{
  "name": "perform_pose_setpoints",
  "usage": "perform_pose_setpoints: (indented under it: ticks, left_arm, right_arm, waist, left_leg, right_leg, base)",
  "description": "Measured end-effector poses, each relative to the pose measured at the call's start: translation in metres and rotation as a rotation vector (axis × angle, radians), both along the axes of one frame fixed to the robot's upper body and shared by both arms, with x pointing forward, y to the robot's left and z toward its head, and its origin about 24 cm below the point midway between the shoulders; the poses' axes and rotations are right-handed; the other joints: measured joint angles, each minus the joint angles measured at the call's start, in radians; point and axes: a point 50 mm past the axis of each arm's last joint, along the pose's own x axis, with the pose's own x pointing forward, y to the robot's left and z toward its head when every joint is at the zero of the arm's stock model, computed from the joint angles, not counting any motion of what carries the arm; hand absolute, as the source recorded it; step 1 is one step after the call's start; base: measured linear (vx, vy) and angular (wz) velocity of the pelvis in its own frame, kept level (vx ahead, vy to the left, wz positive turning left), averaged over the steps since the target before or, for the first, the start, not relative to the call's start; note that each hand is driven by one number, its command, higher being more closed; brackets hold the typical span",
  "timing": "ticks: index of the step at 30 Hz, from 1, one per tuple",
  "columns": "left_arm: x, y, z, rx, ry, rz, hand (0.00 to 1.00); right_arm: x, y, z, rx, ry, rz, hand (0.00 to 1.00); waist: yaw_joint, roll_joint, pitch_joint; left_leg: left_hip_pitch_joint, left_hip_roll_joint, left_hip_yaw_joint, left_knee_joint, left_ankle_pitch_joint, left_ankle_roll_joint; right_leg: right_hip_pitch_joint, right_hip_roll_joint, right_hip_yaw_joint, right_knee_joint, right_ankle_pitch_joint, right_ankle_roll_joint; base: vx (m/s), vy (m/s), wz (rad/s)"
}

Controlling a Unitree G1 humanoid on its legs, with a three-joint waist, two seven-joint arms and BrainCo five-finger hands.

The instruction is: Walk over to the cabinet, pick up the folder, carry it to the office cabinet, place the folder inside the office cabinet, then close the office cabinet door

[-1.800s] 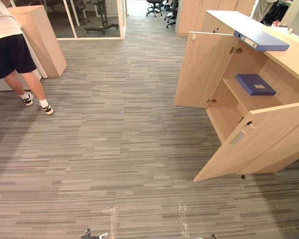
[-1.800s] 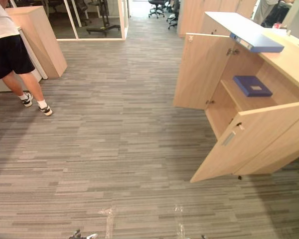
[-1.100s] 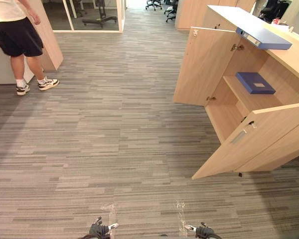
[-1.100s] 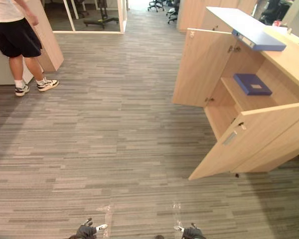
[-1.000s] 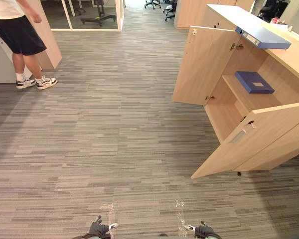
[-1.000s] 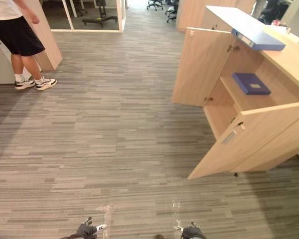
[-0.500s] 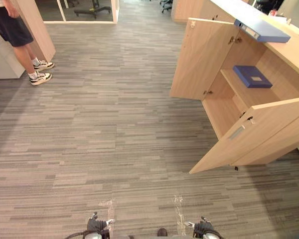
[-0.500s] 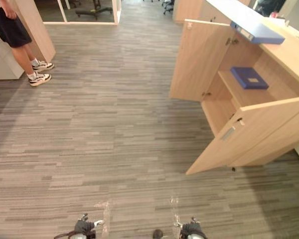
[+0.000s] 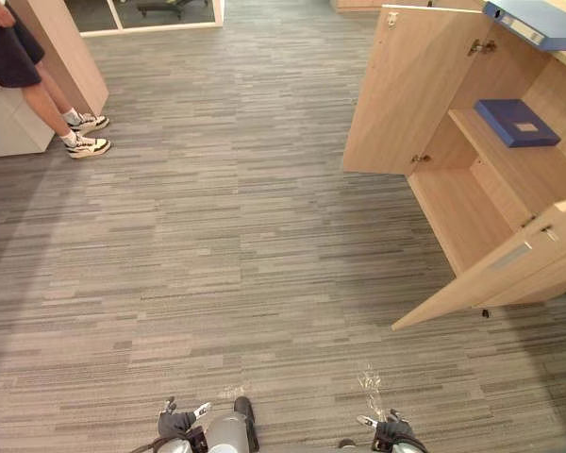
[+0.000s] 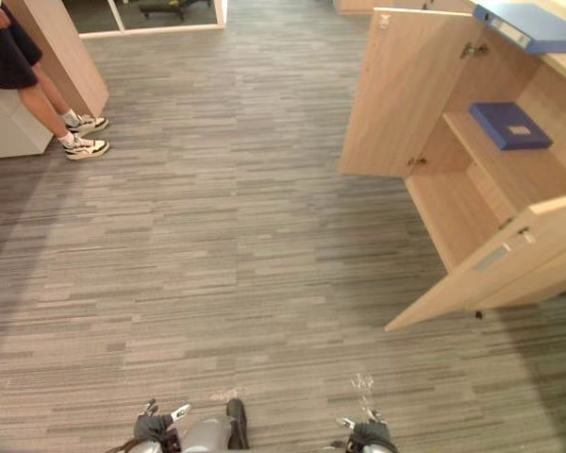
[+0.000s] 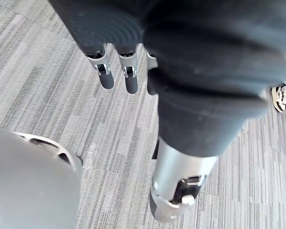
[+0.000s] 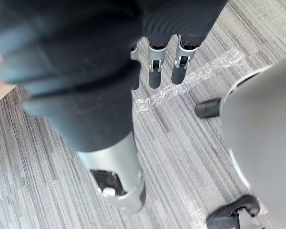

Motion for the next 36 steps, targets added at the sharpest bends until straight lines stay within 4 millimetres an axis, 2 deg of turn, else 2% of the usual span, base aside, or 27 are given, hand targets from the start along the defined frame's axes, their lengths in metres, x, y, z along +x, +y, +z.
perform_pose_setpoints:
  ticks: [2, 4, 5, 6, 7, 8, 9, 10, 11, 12, 14, 15, 16, 17, 18, 20, 21, 22, 23, 26, 27, 28, 29, 32, 34, 35, 36]
  left_arm:
    - [-0.001, -0.007, -0.001, 0.020, 0.013, -0.100, 0.00]
    - [0.000, -0.018, -0.003, 0.009, 0.025, -0.171, 0.00]
    - [-0.001, -0.023, -0.004, -0.004, 0.030, -0.203, 0.00]
    - [-0.001, -0.024, -0.004, -0.003, 0.032, -0.219, 0.00]
    - [-0.001, -0.026, -0.005, -0.005, 0.037, -0.237, 0.00]
    - [-0.001, -0.026, -0.005, -0.004, 0.042, -0.244, 0.00]
    - [-0.002, -0.024, -0.006, 0.004, 0.053, -0.260, 0.00]
    - [-0.002, -0.024, -0.007, 0.006, 0.060, -0.264, 0.00]
    - [0.000, -0.024, -0.007, 0.007, 0.060, -0.266, 0.00]
    - [0.000, -0.023, -0.008, 0.013, 0.067, -0.282, 0.00]
    - [0.004, -0.022, -0.007, 0.021, 0.064, -0.296, 0.00]
    - [0.004, -0.021, -0.007, 0.024, 0.063, -0.300, 0.00]
    - [0.005, -0.016, -0.006, 0.050, 0.064, -0.320, 0.00]
    - [0.005, -0.011, -0.005, 0.063, 0.065, -0.322, 0.00]
    - [0.005, -0.012, -0.006, 0.055, 0.069, -0.298, 0.00]
    - [-0.001, -0.020, -0.008, 0.029, 0.077, -0.272, 0.00]
    - [-0.008, -0.022, -0.011, 0.010, 0.089, -0.230, 0.00]
    - [-0.008, -0.022, -0.011, 0.005, 0.087, -0.213, 0.00]
    - [-0.004, -0.018, -0.008, 0.011, 0.064, -0.190, 0.00]
    - [-0.002, -0.011, -0.005, 0.008, 0.035, -0.121, 0.00]
    - [-0.001, -0.008, -0.003, 0.008, 0.025, -0.094, 0.00]
    - [0.000, -0.008, -0.003, 0.013, 0.020, -0.091, 0.00]
    - [0.003, -0.006, -0.001, 0.021, 0.006, -0.092, 0.00]
    - [0.005, -0.007, 0.000, 0.028, -0.002, -0.099, 0.00]
    - [0.009, -0.004, 0.002, 0.041, -0.015, -0.104, 0.00]
    - [0.010, -0.003, 0.002, 0.042, -0.017, -0.103, 0.00]
    - [0.010, -0.003, 0.003, 0.043, -0.019, -0.092, 0.00]
  right_arm:
    - [0.002, 0.001, 0.000, 0.009, -0.006, 0.006, 0.00]
    - [0.002, -0.006, 0.001, -0.003, -0.009, 0.000, 0.00]
    - [0.005, -0.011, 0.002, -0.010, -0.017, -0.010, 0.00]
    - [0.008, -0.012, 0.003, -0.011, -0.026, -0.023, 0.00]
    - [0.010, -0.015, 0.005, -0.018, -0.033, -0.026, 0.00]
    - [0.013, -0.015, 0.006, -0.018, -0.040, -0.024, 0.00]
    - [0.019, -0.011, 0.007, -0.012, -0.054, -0.016, 0.00]
    - [0.025, -0.008, 0.008, -0.008, -0.067, 0.002, 0.00]
    - [0.035, -0.004, 0.011, -0.007, -0.090, 0.036, 0.00]
    - [0.041, -0.001, 0.013, -0.004, -0.110, 0.046, 0.00]
    - [0.046, 0.003, 0.014, 0.007, -0.126, 0.044, 0.00]
    - [0.046, 0.004, 0.014, 0.011, -0.130, 0.039, 0.00]
    - [0.044, 0.010, 0.013, 0.030, -0.122, 0.030, 0.00]
    - [0.039, 0.013, 0.010, 0.043, -0.110, 0.019, 0.00]
    - [0.039, 0.008, 0.011, 0.039, -0.114, 0.004, 0.00]
    - [0.037, 0.000, 0.011, 0.023, -0.114, -0.012, 0.00]
    - [0.036, -0.002, 0.012, 0.017, -0.124, -0.020, 0.00]
    - [0.036, -0.001, 0.012, 0.017, -0.128, -0.022, 0.00]
    - [0.033, 0.001, 0.011, 0.023, -0.123, -0.024, 0.00]
    - [0.026, -0.001, 0.010, 0.030, -0.125, -0.062, 0.00]
    - [0.025, 0.001, 0.010, 0.031, -0.122, -0.056, 0.00]
    - [0.025, 0.001, 0.010, 0.032, -0.121, -0.055, 0.00]
    - [0.024, 0.001, 0.009, 0.033, -0.116, -0.055, 0.00]
    - [0.024, 0.004, 0.007, 0.042, -0.100, -0.052, 0.00]
    - [0.030, 0.007, 0.008, 0.051, -0.104, -0.046, 0.00]
    - [0.031, 0.007, 0.008, 0.050, -0.106, -0.046, 0.00]
    - [0.032, 0.007, 0.009, 0.046, -0.108, -0.044, 0.00]
  waist:
    - [0.011, 0.016, -0.022]
    - [0.002, 0.042, -0.042]
    - [0.002, 0.062, -0.054]
    - [-0.001, 0.057, -0.051]
    - [-0.010, 0.053, -0.048]
    - [-0.015, 0.052, -0.046]
    - [-0.022, 0.044, -0.037]
    - [-0.023, 0.051, -0.016]
    - [-0.024, 0.054, 0.005]
    - [-0.027, 0.064, 0.022]
    - [-0.031, 0.048, 0.039]
    - [-0.031, 0.043, 0.041]
    - [-0.028, 0.007, 0.038]
    - [-0.027, -0.013, 0.037]
    - [-0.026, 0.001, 0.042]
    - [-0.038, 0.049, 0.023]
    - [-0.040, 0.073, 0.018]
    - [-0.038, 0.074, 0.016]
    - [-0.046, 0.062, 0.017]
    - [-0.039, 0.060, 0.026]
    - [-0.032, 0.055, 0.029]
    - [-0.030, 0.047, 0.032]
    - [-0.026, 0.045, 0.033]
    - [-0.005, 0.042, 0.035]
    - [0.003, 0.024, 0.047]
    - [0.003, 0.021, 0.049]
    - [0.005, 0.016, 0.051]
  left_leg:
    - [0.071, -0.056, 0.029, -0.074, -0.010, 0.013]
    - [0.106, -0.083, 0.022, -0.105, -0.019, 0.027]
    - [0.139, -0.095, 0.010, -0.119, -0.023, 0.034]
    - [0.175, -0.113, -0.001, -0.132, -0.025, 0.036]
    - [0.221, -0.131, -0.023, -0.145, -0.038, 0.057]
    - [0.241, -0.135, -0.028, -0.148, -0.047, 0.069]
    - [0.279, -0.137, -0.037, -0.163, -0.051, 0.075]
    - [0.304, -0.123, -0.041, -0.166, -0.051, 0.074]
    - [0.325, -0.097, -0.044, -0.163, -0.051, 0.074]
    - [0.336, -0.071, -0.050, -0.163, -0.053, 0.071]
    - [0.361, -0.051, -0.066, -0.178, -0.066, 0.050]
    - [0.370, -0.048, -0.071, -0.191, -0.077, 0.036]
    - [0.392, -0.064, -0.084, -0.213, -0.097, 0.009]
    - [0.401, -0.077, -0.092, -0.214, -0.105, -0.002]
    - [0.425, -0.058, -0.103, -0.209, -0.138, -0.009]
    - [0.418, 0.011, -0.097, -0.165, -0.197, -0.029]
    - [0.412, 0.058, -0.095, -0.106, -0.221, -0.040]
    - [0.395, 0.077, -0.098, -0.045, -0.226, -0.042]
    - [0.316, 0.117, -0.110, 0.139, -0.227, -0.045]
    - [0.129, 0.232, -0.121, 0.609, -0.177, -0.071]
    - [0.080, 0.253, -0.112, 0.715, -0.177, -0.071]
    - [0.058, 0.256, -0.105, 0.739, -0.177, -0.071]
    - [0.014, 0.255, -0.080, 0.741, -0.181, -0.069]
    - [-0.039, 0.219, -0.058, 0.537, -0.204, -0.070]
    - [-0.056, 0.157, -0.122, 0.233, -0.191, -0.073]
    - [-0.057, 0.153, -0.128, 0.195, -0.180, -0.073]
    - [-0.058, 0.139, -0.156, 0.068, -0.137, -0.073]
  right_leg:
    - [-0.007, -0.049, 0.003, 0.045, 0.006, 0.008]
    - [-0.053, -0.076, 0.004, 0.167, 0.005, 0.008]
    - [-0.110, -0.105, 0.001, 0.313, 0.005, 0.007]
    - [-0.154, -0.139, -0.007, 0.444, 0.007, -0.014]
    - [-0.200, -0.193, -0.059, 0.618, 0.009, -0.120]
    - [-0.219, -0.214, -0.097, 0.696, -0.006, -0.143]
    - [-0.255, -0.226, -0.151, 0.803, -0.047, -0.143]
    - [-0.279, -0.203, -0.177, 0.833, -0.099, -0.137]
    - [-0.314, -0.138, -0.196, 0.820, -0.151, -0.121]
    - [-0.349, -0.075, -0.213, 0.763, -0.165, -0.115]
    - [-0.390, -0.007, -0.225, 0.633, -0.161, -0.113]
    - [-0.400, 0.012, -0.226, 0.581, -0.153, -0.114]
    - [-0.403, 0.041, -0.216, 0.434, -0.077, -0.127]
    - [-0.403, 0.042, -0.208, 0.395, -0.007, -0.150]
    - [-0.395, 0.061, -0.199, 0.421, 0.006, -0.166]
    - [-0.373, 0.118, -0.226, 0.410, -0.052, -0.180]
    - [-0.341, 0.163, -0.246, 0.386, -0.076, -0.185]
    - [-0.327, 0.178, -0.252, 0.374, -0.086, -0.191]
    - [-0.291, 0.193, -0.278, 0.346, -0.091, -0.191]
    - [-0.186, 0.252, -0.297, 0.285, -0.117, -0.216]
    - [-0.139, 0.267, -0.296, 0.259, -0.127, -0.215]
    - [-0.119, 0.269, -0.295, 0.246, -0.131, -0.212]
    - [-0.086, 0.270, -0.292, 0.217, -0.133, -0.209]
    - [-0.029, 0.260, -0.252, 0.164, -0.122, -0.192]
    - [0.023, 0.221, -0.207, 0.124, -0.119, -0.179]
    - [0.030, 0.216, -0.202, 0.120, -0.119, -0.175]
    - [0.053, 0.196, -0.185, 0.105, -0.122, -0.145]
  base:
    - [0.34, 0.261, -0.40]
    - [0.29, 0.246, -0.13]
    - [0.26, 0.222, -0.03]
    - [0.30, 0.228, 0.10]
    - [0.25, 0.167, 0.24]
    - [0.26, 0.114, 0.35]
    - [0.24, 0.042, 0.26]
    - [0.24, -0.017, 0.17]
    - [0.18, -0.098, 0.14]
    - [0.13, -0.116, 0.19]
    - [0.13, -0.149, 0.29]
    - [0.15, -0.214, 0.38]
    - [0.14, -0.246, 0.32]
    - [0.20, -0.310, 0.24]
    - [0.21, -0.299, 0.00]
    - [0.23, -0.231, -0.06]
    - [0.24, -0.177, 0.03]
    - [0.33, -0.251, 0.19]
    - [0.35, -0.283, 0.32]
    - [0.37, -0.243, 0.19]
    - [0.35, -0.148, -0.02]
    - [0.41, -0.124, -0.01]
    - [0.31, -0.052, -0.08]
    - [0.33, 0.030, -0.42]
    - [0.32, 0.143, -0.54]
    - [0.29, 0.205, -0.44]
    - [0.28, 0.258, -0.40]
